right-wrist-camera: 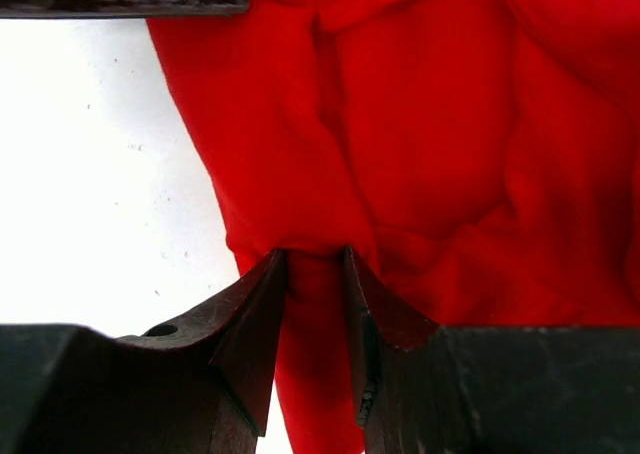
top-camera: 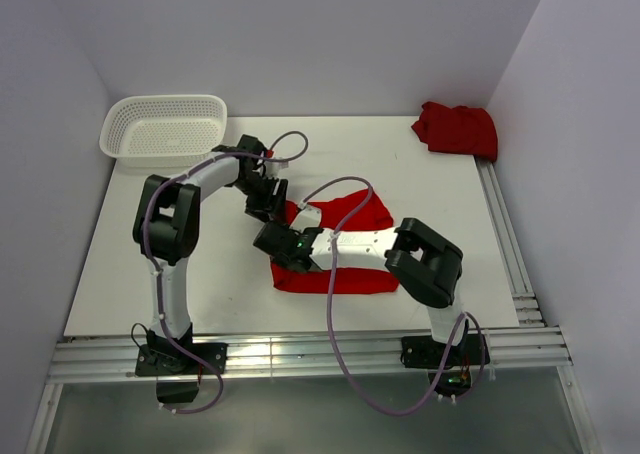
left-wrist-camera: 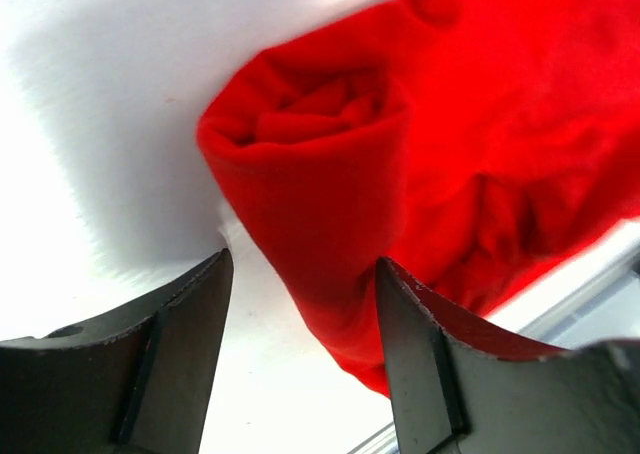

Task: Roll the t-shirts
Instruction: Roll the tshirt

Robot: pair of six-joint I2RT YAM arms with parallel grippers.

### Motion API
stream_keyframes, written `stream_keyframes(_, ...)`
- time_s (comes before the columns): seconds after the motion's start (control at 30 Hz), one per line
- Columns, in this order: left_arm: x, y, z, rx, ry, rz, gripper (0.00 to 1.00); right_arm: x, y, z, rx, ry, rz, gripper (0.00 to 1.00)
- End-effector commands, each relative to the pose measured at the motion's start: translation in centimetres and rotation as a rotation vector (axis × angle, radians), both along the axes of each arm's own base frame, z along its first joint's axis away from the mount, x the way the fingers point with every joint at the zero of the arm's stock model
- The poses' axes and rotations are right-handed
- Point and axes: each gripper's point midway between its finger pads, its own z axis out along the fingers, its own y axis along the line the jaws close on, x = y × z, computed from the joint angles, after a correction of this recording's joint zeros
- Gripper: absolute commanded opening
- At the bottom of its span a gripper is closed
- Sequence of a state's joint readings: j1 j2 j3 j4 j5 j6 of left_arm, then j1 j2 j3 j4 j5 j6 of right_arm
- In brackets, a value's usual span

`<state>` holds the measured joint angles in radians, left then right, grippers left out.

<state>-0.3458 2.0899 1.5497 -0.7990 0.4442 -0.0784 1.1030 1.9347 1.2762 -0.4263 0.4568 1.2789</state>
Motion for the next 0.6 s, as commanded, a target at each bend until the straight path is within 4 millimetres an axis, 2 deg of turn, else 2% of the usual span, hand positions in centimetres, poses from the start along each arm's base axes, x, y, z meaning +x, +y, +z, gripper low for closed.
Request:
stream_keyframes(0.0,0.5,-0.8,3.3,-0.170,-0.009,-0.026,0.64,-1.7,-3.2,-3.6,-0.127,0.056,-0.013,0.37)
stream_keyframes(0.2,-0.4,-0.9,3.6,-0.330,0.022,-0.077,0.68,-2.2,-3.5,-4.6,-0.097,0.072,-0.019,0.35)
stream_keyframes(0.43,-1.3,-1.1,0.9,-0.392,0.062,-0.063,0.67,-2.3,-3.5,-4.8,-0.030,0.077,-0.024,0.33)
stream_keyframes(0.5,-0.8,-1.2,0.1,-0.407,0.079,-0.031,0.67,-2.4,-4.0,-5.2,-0.021,0.083,-0.028,0.33)
stream_keyframes(0.57,-0.7,-1.4,-0.1,-0.448,0.094,-0.026,0.66,-2.5,-3.5,-4.8,0.031,0.080,-0.019,0.33)
